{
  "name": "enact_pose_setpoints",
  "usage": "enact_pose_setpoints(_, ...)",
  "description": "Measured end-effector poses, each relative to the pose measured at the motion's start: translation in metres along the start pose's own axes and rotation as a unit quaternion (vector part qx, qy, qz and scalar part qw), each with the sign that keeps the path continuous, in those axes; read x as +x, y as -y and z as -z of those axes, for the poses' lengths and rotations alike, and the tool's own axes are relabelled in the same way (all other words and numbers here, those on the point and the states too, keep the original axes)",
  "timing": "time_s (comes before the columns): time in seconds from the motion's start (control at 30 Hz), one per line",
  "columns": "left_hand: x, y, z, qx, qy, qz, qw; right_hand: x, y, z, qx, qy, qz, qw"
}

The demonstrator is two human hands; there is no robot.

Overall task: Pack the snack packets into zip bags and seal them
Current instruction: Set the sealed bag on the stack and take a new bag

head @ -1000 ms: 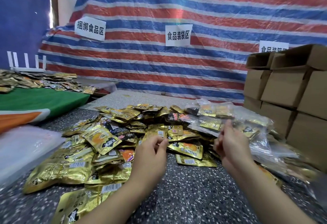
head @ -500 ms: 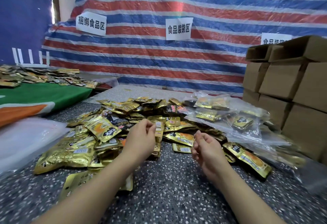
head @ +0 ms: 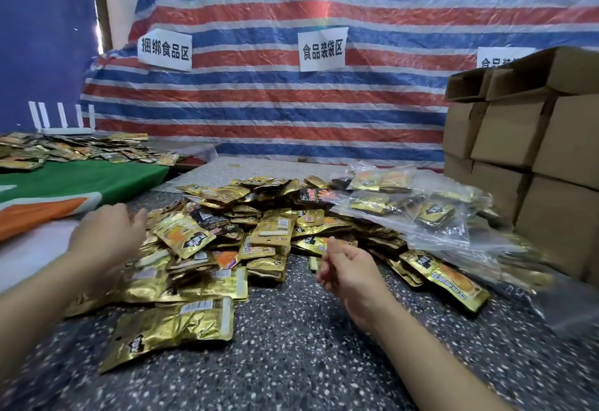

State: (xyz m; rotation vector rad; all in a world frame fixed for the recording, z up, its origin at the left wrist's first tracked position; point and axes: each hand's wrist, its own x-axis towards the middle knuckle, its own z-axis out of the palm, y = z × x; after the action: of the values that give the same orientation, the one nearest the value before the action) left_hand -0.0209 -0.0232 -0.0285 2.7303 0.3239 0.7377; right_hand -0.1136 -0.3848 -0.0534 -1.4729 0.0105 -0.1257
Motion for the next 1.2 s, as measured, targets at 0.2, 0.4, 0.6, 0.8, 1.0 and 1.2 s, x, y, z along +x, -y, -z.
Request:
enact_pose_setpoints(0.2, -0.001, 0.049, -0.025, 0.112, 0.153, 0.139, 0.972, 0.000, -0.005, -0.006, -0.021, 0.004, -0.015, 1.000)
enact_pose_setpoints(0.4, 0.004, 0.053, -0.021, 0.105, 0.146, 0.095, 0.979, 0.001, -0.006, -0.004, -0.021, 0.000, -0.045, 0.999)
enact_pose_setpoints(0.6, -0.002, 0.053, -0.014, 0.092, 0.045, 0.089, 0.991, 0.002, -0.006, -0.005, -0.019, 0.013, -0.056, 0.998)
enact_pose_setpoints(0.8, 0.001, 0.057, -0.012, 0.102, 0.024, 0.100, 0.989, 0.001, -0.006, -0.005, -0.030, 0.018, -0.057, 0.998)
enact_pose_setpoints(1.0, 0.000, 0.055, -0.011, 0.121, 0.058, 0.149, 0.980, 0.001, -0.006, -0.005, -0.040, 0.021, -0.063, 0.997)
enact_pose_setpoints(1.2, -0.002, 0.054, -0.011, 0.067, 0.080, 0.180, 0.978, 0.000, -0.005, -0.005, -0.050, 0.022, -0.071, 0.996)
